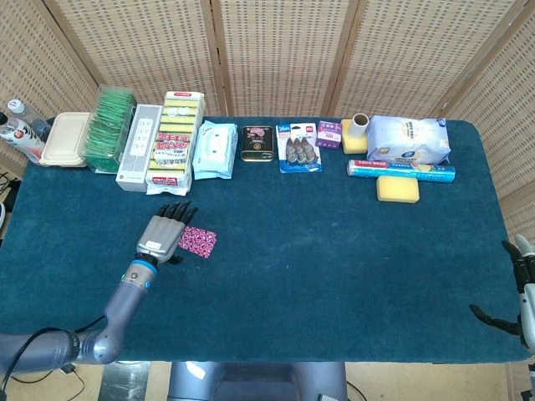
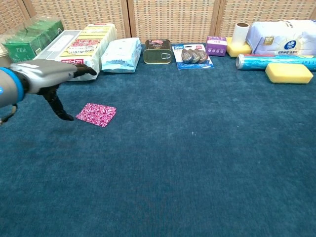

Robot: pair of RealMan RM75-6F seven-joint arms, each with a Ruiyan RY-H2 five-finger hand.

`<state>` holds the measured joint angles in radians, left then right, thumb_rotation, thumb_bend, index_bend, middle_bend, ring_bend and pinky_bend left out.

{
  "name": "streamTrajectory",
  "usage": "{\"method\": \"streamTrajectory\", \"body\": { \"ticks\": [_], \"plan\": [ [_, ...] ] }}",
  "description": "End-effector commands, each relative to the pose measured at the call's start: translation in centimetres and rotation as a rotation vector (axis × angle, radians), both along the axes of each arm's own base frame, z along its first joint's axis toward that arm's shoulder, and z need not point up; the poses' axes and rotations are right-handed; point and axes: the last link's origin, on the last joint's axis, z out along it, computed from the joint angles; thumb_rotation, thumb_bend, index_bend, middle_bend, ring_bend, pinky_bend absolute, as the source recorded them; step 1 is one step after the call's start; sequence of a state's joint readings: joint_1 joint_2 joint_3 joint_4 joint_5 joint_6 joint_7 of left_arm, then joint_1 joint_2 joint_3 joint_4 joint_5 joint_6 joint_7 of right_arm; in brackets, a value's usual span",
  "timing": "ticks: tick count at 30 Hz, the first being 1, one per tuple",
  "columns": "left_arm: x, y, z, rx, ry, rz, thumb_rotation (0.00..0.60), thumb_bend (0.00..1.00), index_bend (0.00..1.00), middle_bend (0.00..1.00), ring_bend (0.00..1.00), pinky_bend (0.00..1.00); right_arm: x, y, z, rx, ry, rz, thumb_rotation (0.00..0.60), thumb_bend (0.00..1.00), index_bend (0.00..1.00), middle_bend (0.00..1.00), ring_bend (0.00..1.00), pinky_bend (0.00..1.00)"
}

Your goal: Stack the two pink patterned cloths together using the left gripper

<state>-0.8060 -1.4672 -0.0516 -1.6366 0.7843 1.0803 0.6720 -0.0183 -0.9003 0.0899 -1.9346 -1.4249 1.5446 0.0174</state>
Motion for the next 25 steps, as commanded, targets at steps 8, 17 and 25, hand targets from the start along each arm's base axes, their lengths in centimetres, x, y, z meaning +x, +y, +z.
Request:
{"method": "streamTrajectory", "body": {
  "ticks": [8,17,25],
  "plan": [
    [-7.0,-7.7,7.9,0.214,-0.156,0.044,0.600,0.12,0.00,0.00,0.00,0.07,-0.1,-0.1,-0.4,0.002,0.020,-0.006,0.600,0.00,0.00,0.00,0.00,0.00],
    [-10.4,-14.6,12.4,0.419,-0.198,0.147,0.600,0.12,0.00,0.00,0.00,0.07,-0.1,-0.3,-0.6,-0.007,0.053,-0.008,0.600,0.00,0.00,0.00,0.00,0.00],
    [-10.4,-16.5,14.3,0.495,-0.226,0.133,0.600,0.12,0.00,0.00,0.00,0.07,0.1,-0.1,-0.9,-0.009,0.065,-0.008,0.600,0.00,0.00,0.00,0.00,0.00]
  ]
}}
